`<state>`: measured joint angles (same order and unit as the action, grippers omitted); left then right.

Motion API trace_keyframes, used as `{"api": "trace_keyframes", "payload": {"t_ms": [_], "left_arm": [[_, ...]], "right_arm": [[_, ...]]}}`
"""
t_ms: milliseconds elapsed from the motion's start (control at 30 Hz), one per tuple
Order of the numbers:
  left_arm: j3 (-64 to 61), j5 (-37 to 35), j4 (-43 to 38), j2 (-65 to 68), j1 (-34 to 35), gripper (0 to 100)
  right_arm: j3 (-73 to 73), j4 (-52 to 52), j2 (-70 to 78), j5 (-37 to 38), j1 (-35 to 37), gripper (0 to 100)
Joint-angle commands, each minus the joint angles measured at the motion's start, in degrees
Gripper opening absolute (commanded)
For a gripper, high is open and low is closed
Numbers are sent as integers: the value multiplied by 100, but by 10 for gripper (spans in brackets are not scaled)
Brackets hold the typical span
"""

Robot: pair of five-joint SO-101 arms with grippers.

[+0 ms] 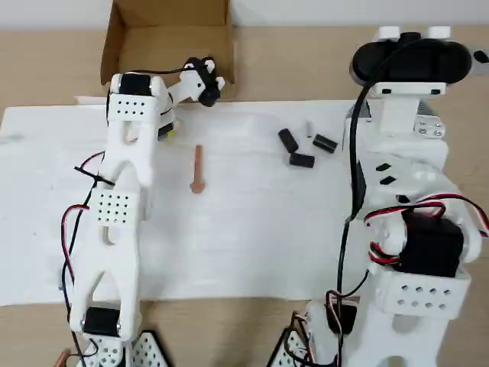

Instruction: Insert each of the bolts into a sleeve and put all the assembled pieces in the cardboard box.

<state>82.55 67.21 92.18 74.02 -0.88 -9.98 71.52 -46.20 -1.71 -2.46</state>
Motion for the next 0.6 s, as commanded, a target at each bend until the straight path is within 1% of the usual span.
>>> {"api": "trace_keyframes", "payload": {"t_ms": [0, 100, 167, 333, 467, 567], "left_arm": [[589, -158, -44, 233, -18, 10], [1407, -334, 484, 224, -62, 10], [1319, -571, 580, -84, -105, 10], [1222, -1644, 695, -1692, -26, 10], [1169, -2462, 835, -2765, 53, 9], [1169, -3270, 835, -3380, 299, 9]], "right_arm": [[-4, -123, -101, 26, -92, 239], [-4, -123, -84, 26, -92, 239], [-4, -123, -75, 26, -92, 239], [-48, -123, -57, 26, -57, 239], [-356, -132, -75, 18, 75, 239], [-690, -149, -92, -79, 242, 239]]}}
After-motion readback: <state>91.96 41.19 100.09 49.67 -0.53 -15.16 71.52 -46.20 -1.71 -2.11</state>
